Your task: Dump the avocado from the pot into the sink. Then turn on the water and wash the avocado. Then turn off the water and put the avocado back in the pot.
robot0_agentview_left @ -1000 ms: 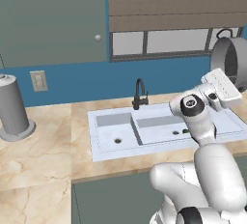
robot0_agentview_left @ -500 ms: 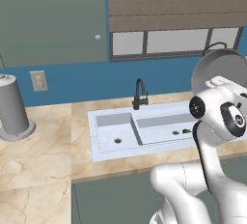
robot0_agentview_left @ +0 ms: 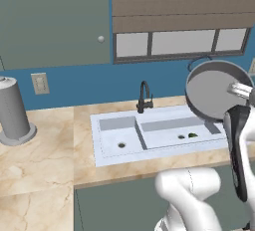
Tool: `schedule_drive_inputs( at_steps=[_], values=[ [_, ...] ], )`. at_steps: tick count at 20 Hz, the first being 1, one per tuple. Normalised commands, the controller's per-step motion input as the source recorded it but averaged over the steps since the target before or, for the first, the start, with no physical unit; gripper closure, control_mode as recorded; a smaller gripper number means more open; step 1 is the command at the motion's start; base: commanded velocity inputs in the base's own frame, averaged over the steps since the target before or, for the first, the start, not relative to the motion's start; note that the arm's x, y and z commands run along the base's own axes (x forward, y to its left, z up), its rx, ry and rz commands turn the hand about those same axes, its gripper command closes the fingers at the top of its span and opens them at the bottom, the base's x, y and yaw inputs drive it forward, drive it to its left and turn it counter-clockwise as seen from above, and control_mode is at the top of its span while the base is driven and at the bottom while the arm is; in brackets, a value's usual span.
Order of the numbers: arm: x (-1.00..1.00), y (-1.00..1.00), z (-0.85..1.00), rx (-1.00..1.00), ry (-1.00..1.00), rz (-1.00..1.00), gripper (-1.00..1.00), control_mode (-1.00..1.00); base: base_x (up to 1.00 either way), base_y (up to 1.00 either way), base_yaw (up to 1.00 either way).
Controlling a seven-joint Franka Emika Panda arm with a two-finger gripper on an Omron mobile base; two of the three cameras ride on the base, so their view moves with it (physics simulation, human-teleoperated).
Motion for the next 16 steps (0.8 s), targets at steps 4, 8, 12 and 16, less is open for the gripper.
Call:
schedule_drive_inputs(
  at_steps=[4,8,12,16],
  values=[
    [0.0,0.24,0.0,0.45,0.2,0.55,1.0,-1.0,0.0,0.0,0.0],
    [0.04,0.32,0.0,0.41,0.16,0.46,1.0,-1.0,0.0,0.0,0.0],
    [0.05,0.49,0.0,0.32,0.11,0.3,1.0,-1.0,0.0,0.0,0.0],
    [0.0,0.75,-0.04,0.18,0.05,0.12,1.0,-1.0,0.0,0.0,0.0]
  ],
)
